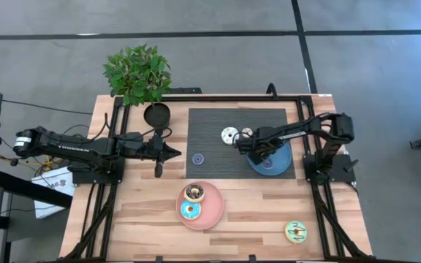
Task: Pick & Place donuts
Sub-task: Put the small blue donut onto the blue plate
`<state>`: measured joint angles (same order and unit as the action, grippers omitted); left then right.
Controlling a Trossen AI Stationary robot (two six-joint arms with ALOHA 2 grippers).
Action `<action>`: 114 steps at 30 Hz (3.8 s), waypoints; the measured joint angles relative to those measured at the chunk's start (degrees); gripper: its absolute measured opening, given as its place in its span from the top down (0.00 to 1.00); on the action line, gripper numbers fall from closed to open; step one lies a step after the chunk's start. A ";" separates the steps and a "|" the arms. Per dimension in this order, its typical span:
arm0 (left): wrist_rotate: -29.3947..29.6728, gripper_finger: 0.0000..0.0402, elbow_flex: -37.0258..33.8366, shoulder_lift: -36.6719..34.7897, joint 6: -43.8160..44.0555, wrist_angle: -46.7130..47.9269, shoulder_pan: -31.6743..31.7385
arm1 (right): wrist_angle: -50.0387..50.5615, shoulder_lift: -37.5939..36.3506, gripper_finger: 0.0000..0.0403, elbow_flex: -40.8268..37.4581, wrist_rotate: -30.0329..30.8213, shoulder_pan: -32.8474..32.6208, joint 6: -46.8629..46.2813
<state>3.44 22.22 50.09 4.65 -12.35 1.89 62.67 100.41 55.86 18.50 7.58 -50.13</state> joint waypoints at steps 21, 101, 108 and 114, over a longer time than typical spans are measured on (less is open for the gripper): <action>0.00 1.00 0.02 0.00 3.56 -0.05 -0.02 | -1.66 1.98 0.88 0.00 1.18 0.39 1.08; -2.60 1.00 0.04 0.02 5.06 -0.43 -0.02 | -74.59 -48.75 0.97 -50.99 5.46 -11.18 -41.96; -2.60 1.00 0.04 0.02 5.06 -0.43 -0.02 | -75.06 -48.75 0.97 -50.70 5.38 -11.18 -42.42; -2.60 1.00 0.04 0.02 5.06 -0.43 -0.02 | -72.48 -48.77 0.99 -49.50 5.23 -11.18 -42.46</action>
<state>0.84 22.26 50.11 9.72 -12.78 1.87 -9.80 51.64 6.35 23.73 -3.60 -92.60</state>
